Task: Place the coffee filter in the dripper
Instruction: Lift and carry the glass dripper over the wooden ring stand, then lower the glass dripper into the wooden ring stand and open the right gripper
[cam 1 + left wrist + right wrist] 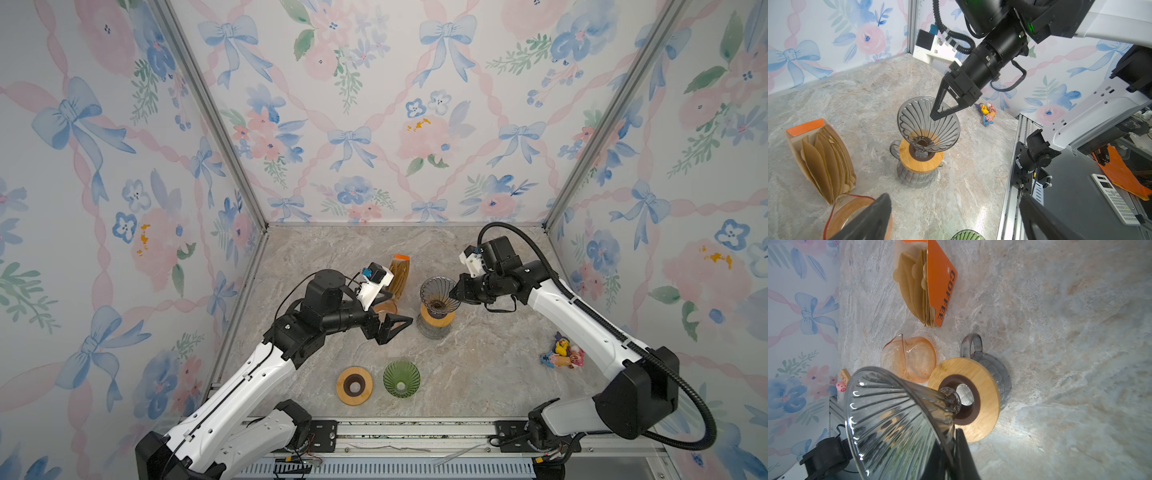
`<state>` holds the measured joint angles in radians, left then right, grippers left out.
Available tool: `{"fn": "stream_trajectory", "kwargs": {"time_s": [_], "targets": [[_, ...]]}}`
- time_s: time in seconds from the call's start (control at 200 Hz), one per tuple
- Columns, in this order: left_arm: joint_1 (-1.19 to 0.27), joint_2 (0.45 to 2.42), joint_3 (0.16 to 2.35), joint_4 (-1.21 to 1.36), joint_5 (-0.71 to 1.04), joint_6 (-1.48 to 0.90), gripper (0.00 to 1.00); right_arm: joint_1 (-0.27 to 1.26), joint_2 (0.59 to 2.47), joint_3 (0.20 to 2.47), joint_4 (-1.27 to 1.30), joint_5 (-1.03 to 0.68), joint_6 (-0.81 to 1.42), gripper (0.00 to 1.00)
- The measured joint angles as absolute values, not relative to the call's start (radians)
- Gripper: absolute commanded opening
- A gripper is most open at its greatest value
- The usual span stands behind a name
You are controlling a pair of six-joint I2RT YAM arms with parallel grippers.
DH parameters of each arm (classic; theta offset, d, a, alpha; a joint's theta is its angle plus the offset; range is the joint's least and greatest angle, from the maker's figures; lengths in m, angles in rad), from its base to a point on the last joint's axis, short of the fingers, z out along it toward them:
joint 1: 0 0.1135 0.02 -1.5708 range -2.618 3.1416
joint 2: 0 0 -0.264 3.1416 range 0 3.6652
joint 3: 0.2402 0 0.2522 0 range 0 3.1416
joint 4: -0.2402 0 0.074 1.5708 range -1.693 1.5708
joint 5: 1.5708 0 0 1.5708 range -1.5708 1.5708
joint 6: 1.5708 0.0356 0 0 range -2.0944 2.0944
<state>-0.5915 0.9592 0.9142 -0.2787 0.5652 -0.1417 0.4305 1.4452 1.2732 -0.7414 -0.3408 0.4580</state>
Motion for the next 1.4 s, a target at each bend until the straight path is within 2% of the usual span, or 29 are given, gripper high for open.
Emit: {"fn": "stream_trajectory", "kwargs": {"time_s": [1.4], "targets": [[-0.591,0.959,0.914,-0.279,0.565,-0.142,0.98,0.424,1.494,1.219,-0.698,-0.345,0.455,0.10]]}}
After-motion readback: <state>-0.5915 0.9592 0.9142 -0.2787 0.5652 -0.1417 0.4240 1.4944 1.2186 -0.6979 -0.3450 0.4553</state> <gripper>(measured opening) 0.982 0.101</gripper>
